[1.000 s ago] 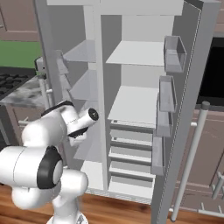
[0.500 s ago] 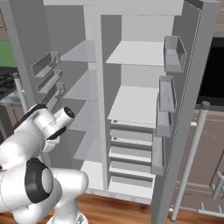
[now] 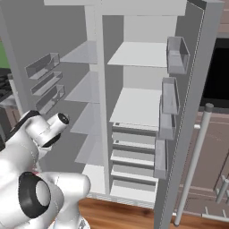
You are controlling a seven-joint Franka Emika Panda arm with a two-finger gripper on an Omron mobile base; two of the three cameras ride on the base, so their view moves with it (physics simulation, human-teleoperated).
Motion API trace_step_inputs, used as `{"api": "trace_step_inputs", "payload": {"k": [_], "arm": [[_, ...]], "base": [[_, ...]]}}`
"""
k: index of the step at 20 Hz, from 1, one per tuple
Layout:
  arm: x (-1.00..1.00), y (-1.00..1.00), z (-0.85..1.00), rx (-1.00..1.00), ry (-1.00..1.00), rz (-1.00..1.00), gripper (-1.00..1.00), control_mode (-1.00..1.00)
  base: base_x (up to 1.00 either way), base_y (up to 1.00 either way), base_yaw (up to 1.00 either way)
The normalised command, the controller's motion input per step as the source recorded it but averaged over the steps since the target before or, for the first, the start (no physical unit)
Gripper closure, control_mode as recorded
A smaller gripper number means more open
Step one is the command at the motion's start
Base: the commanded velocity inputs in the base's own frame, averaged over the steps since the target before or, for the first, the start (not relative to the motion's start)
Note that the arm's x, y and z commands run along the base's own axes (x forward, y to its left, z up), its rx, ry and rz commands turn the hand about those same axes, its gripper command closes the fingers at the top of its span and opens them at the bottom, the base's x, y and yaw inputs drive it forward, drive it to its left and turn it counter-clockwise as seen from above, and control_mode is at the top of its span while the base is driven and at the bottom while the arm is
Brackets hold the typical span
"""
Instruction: Place one of the steaks on the plate and the other in the bowl. Then place the bowl in the fridge.
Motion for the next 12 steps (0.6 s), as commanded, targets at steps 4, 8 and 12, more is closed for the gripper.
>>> {"api": "trace_step_inputs", "payload": {"k": [4, 8, 12], "arm": [[-0.3, -0.9, 0.28, 0.0, -0.11, -0.04, -1.0, -1.0], [0.56, -1.0, 0.32, -0.04, -0.15, 0.1, -1.0, -1.0], [0.4, -0.89, 0.03, -0.3, -0.34, 0.28, -1.0, -1.0]], "base": [[0.0, 0.0, 0.0], [0.0, 0.0, 0.0], [0.0, 0.0, 0.0]]}}
